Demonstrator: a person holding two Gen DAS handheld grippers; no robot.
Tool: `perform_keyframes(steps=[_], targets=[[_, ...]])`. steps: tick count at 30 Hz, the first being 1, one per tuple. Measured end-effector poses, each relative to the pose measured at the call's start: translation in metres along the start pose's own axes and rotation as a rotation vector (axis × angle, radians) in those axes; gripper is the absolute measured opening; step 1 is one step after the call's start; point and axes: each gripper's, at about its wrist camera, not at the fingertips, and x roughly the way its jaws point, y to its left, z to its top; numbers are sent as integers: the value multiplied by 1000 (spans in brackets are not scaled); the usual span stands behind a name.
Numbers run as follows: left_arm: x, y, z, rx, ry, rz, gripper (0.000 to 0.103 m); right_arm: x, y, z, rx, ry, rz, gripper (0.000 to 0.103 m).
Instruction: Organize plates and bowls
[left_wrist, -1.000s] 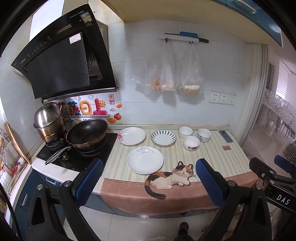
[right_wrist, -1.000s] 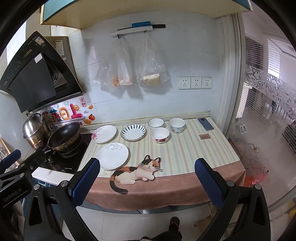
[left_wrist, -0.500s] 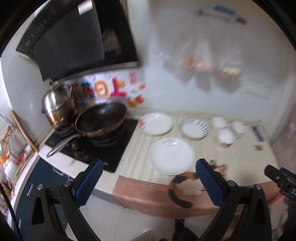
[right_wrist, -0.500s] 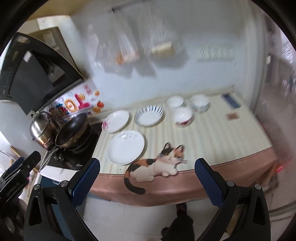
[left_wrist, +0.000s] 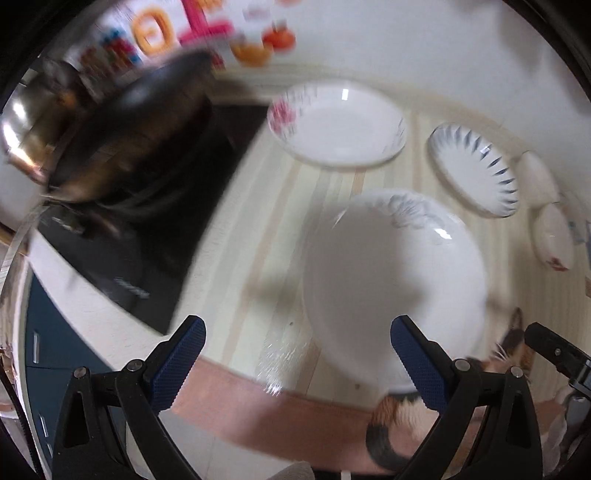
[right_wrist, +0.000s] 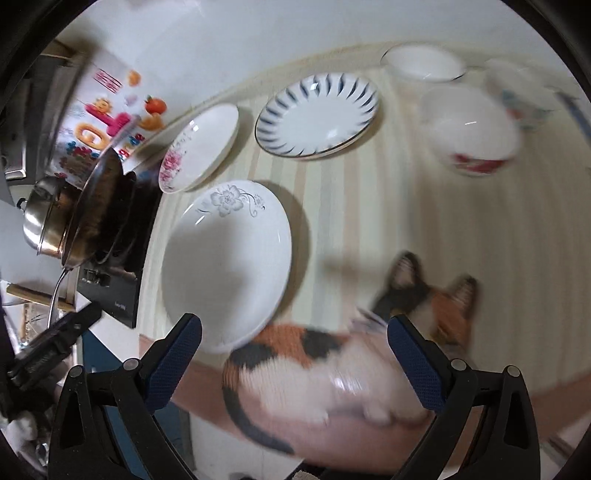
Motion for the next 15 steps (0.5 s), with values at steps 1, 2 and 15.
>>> perform_keyframes(steps=[1,2,15], targets=[[14,1,6,-14,29,-13,97,15,-2,9,11,29,12,102],[26,1,10,-26,55,-24,96,30,-4,17,24,55,43,101],[88,-4,30,-27,155,-79,34,106,6,42,24,165,144,21]])
